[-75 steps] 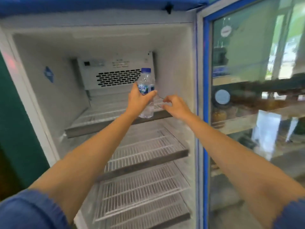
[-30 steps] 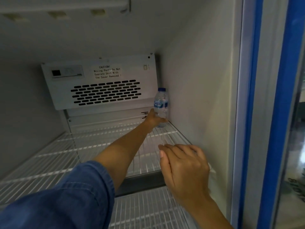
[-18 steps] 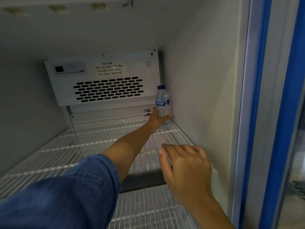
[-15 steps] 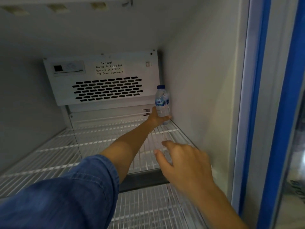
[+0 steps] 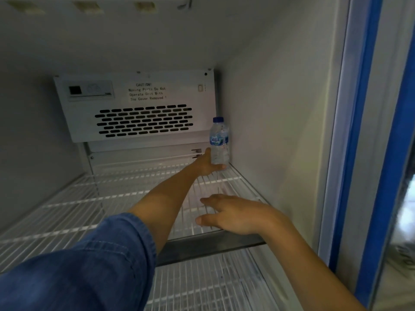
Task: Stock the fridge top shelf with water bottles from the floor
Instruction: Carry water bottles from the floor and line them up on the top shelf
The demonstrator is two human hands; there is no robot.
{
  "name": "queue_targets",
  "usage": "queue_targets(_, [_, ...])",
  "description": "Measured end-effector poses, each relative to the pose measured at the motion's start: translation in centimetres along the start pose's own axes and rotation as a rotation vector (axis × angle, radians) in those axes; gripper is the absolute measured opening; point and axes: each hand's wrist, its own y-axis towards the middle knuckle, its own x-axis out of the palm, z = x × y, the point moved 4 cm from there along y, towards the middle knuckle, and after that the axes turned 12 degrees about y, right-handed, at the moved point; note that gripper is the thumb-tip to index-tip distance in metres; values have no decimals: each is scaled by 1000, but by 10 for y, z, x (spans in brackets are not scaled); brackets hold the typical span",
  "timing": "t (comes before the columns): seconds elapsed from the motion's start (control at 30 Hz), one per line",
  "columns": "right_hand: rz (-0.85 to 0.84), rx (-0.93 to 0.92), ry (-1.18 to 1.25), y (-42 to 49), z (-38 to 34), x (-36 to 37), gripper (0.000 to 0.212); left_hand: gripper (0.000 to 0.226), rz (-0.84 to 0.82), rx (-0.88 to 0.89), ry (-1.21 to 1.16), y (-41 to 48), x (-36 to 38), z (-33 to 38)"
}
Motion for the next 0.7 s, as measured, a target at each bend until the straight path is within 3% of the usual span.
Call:
queue_targets(0.07, [-2, 12, -6, 0, 0, 0, 72, 76, -66, 5, 48, -40, -8, 37])
queue_targets(0.13, [7, 20, -5, 0, 1, -1, 72, 62, -113, 35, 54, -47, -9, 48])
queue_targets(0.5, [41, 25, -27, -3, -3, 0, 71, 58, 16, 84, -63, -63, -2, 56])
queue_targets(0.7, [47, 2, -24, -3, -3, 2, 71, 41, 43, 52, -154, -62, 1, 55])
